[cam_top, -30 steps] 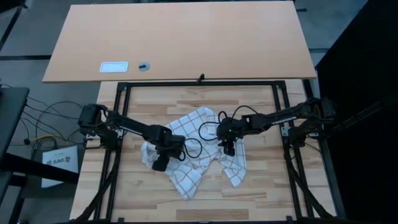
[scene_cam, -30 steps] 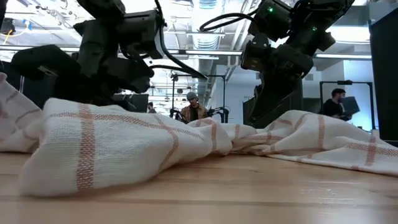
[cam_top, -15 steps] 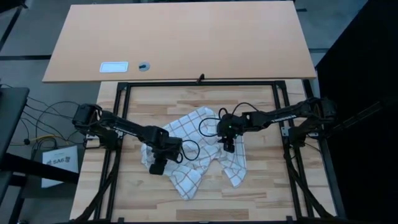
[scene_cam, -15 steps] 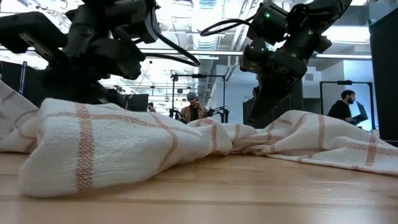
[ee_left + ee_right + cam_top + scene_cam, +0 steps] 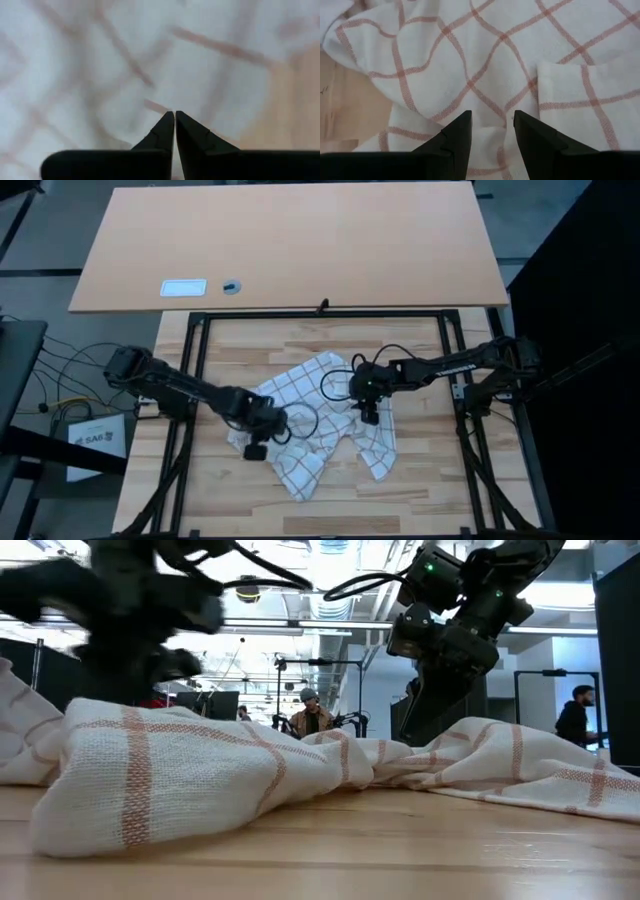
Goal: Roll towel
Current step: Roll the white checkered towel
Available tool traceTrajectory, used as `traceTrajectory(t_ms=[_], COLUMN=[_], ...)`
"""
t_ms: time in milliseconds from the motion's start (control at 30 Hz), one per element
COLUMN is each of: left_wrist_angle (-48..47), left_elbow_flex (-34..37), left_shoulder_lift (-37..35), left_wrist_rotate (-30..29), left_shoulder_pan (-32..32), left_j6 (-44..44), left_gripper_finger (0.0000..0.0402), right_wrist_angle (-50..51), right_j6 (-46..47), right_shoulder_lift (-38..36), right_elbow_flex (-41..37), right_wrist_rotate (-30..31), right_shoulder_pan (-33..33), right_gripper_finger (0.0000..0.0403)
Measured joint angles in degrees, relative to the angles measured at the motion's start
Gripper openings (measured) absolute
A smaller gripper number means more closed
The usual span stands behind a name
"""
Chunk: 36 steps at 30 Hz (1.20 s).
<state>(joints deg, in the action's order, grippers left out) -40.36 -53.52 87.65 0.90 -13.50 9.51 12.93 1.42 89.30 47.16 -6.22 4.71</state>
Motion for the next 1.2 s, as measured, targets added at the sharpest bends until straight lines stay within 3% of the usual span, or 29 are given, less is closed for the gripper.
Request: traceTrajectory(t_ms=[167,333,567,900,1200], left_wrist_angle=[0.8,0.8,0.9,0.7,-0.8], left_elbow_flex=[0.0,0.0,1.1,0.5,-0.7], left_shoulder_lift=[4.0,5.9,7.0,9.7,9.9], left_wrist_rotate=[6.0,11.8,10.1,11.7,14.8], left_shoulder_pan=[6.1,6.5,5.6,5.6,5.6], left_j6=[-2.1,-6.5,-9.2,-8.1,-9.5], left_gripper_finger=[0.0048,0.0093,0.0118,0.0114,0.0011], right_wrist_angle=[0.8,2.5,2.7,2.6,2.7], right_j6=[0.0,1.1,1.1,1.1,1.0], right_shoulder_lift=[0.0,0.0,0.0,0.0,0.0], right_elbow_flex=[0.0,0.0,0.0,0.0,0.0], right_wrist_rotate=[-0.7,-1.3,-1.3,-1.3,-1.3], right_shoulder_pan=[-0.1,-0.5,-1.0,-0.9,-0.8], right_gripper_finger=[0.0134,0.0134,0.0134,0.0134,0.0134])
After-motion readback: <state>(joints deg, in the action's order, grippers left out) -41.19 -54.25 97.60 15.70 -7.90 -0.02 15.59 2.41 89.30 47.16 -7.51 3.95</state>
